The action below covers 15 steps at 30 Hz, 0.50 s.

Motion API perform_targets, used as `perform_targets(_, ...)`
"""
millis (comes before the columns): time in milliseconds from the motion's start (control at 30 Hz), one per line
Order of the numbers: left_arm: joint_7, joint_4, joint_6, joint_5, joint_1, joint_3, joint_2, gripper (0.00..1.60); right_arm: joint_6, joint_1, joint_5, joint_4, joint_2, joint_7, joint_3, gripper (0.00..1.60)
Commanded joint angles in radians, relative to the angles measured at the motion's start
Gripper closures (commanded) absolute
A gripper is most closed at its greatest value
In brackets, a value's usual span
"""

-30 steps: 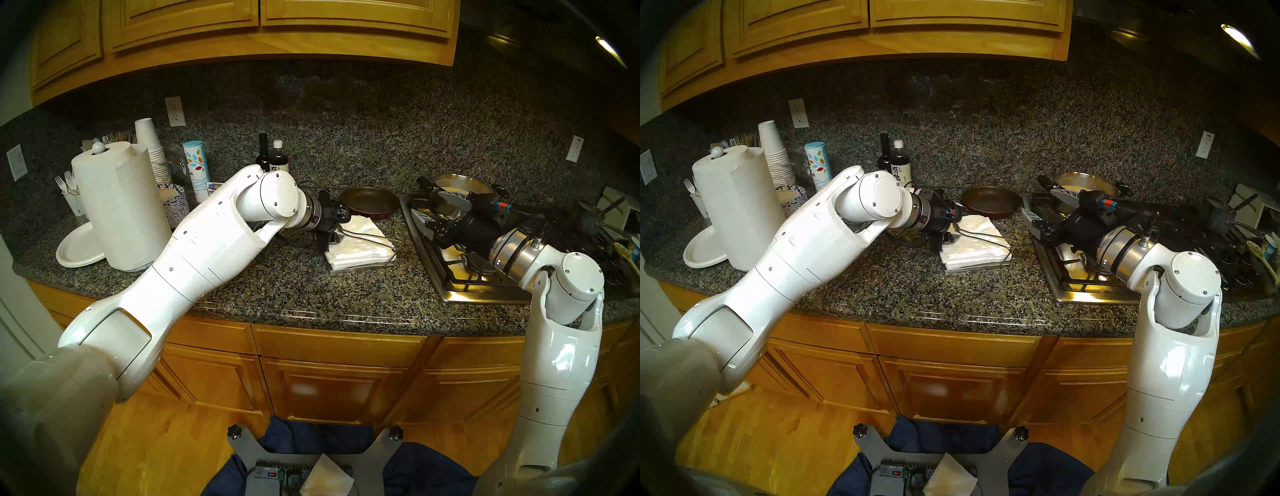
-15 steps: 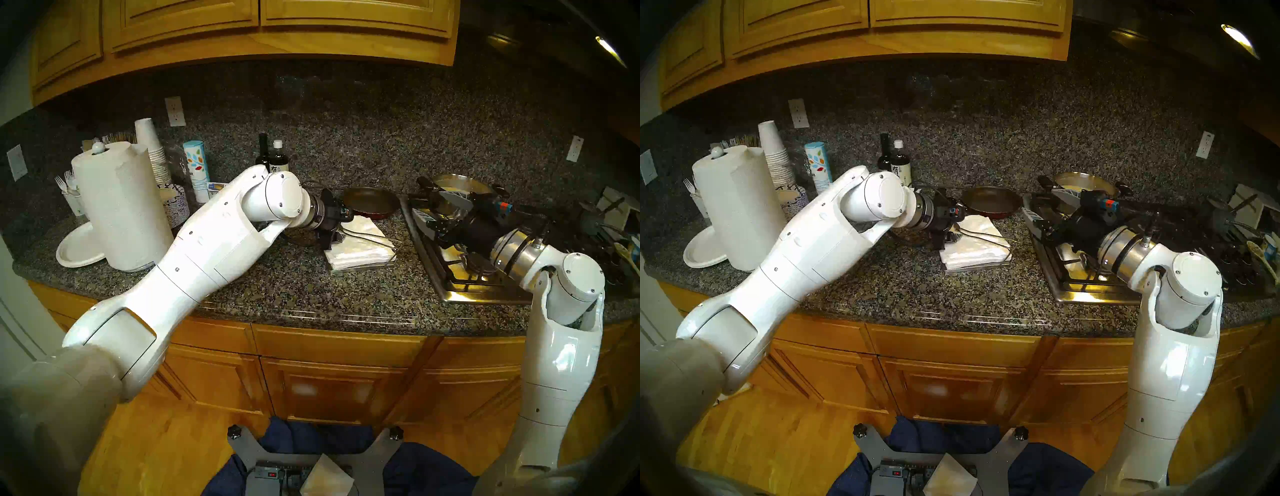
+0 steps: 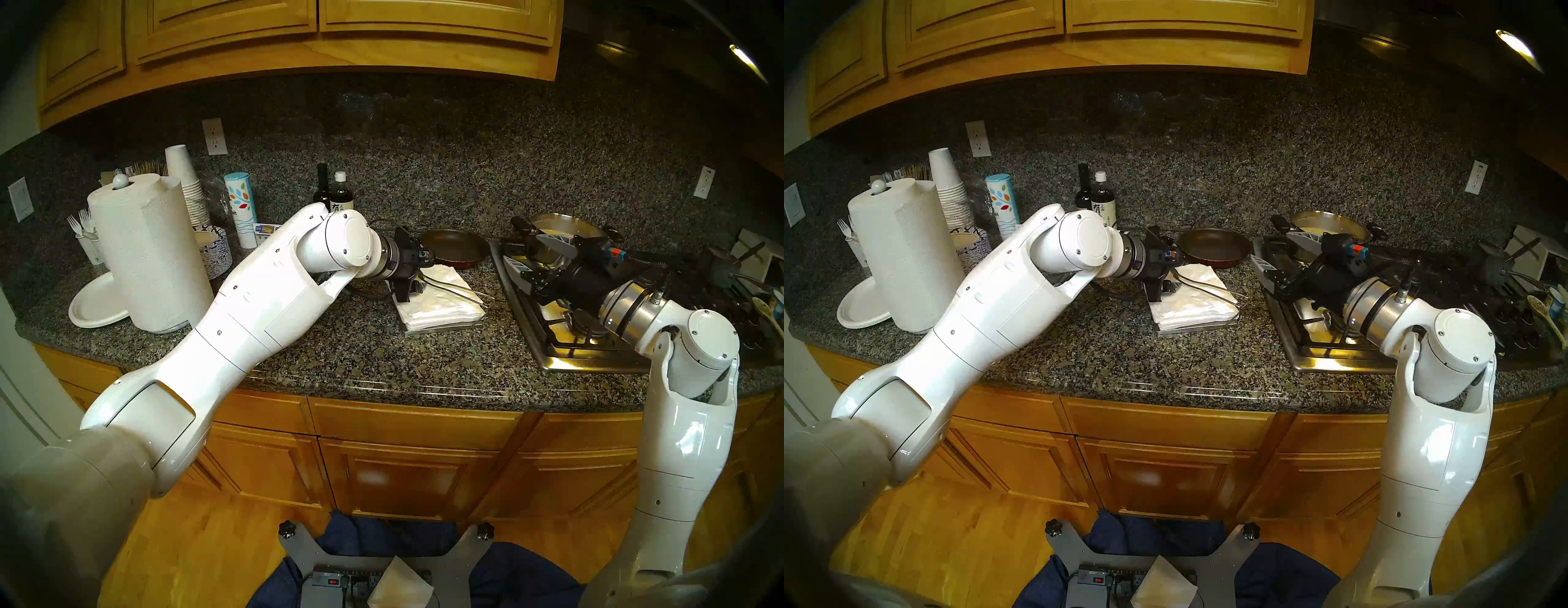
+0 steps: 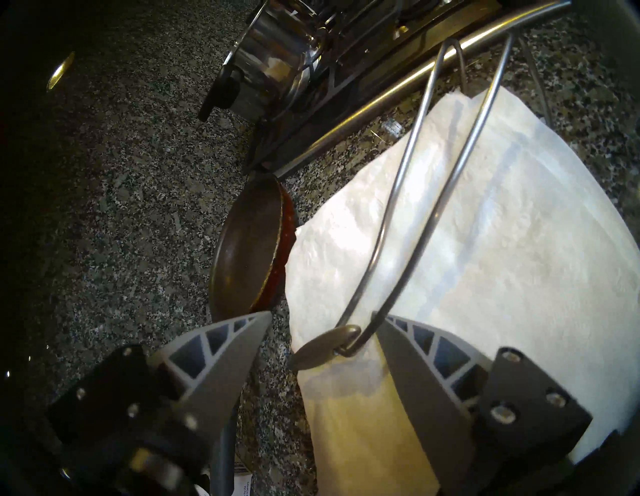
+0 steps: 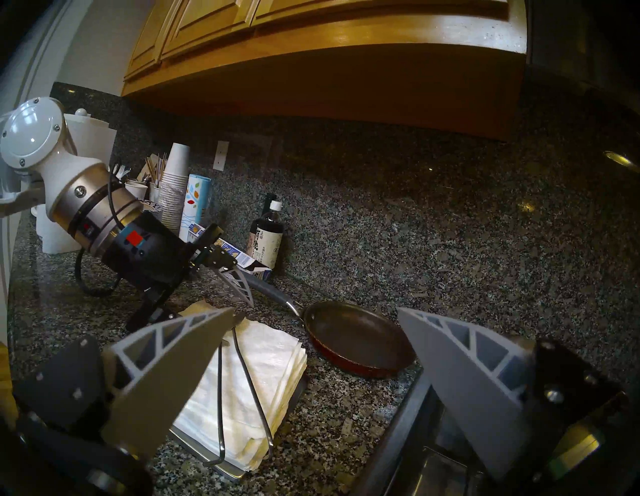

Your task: Take napkin out of napkin holder

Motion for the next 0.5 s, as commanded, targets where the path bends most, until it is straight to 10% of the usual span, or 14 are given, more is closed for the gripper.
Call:
perform_targets(0, 0.046, -0.034, -0.002, -0.012, -0.02, -0.042, -0.021, 0.33, -0.001, 0.027, 0.002, -0.02, 0.006, -0.004, -0.006, 0.0)
perform_targets(467, 0.078, -0.05, -0.021, -0.043, -0.008, -0.07, -0.041, 0.29, 0.0, 0.025, 0.002, -0.024, 0.006, -0.013, -0.006, 0.0)
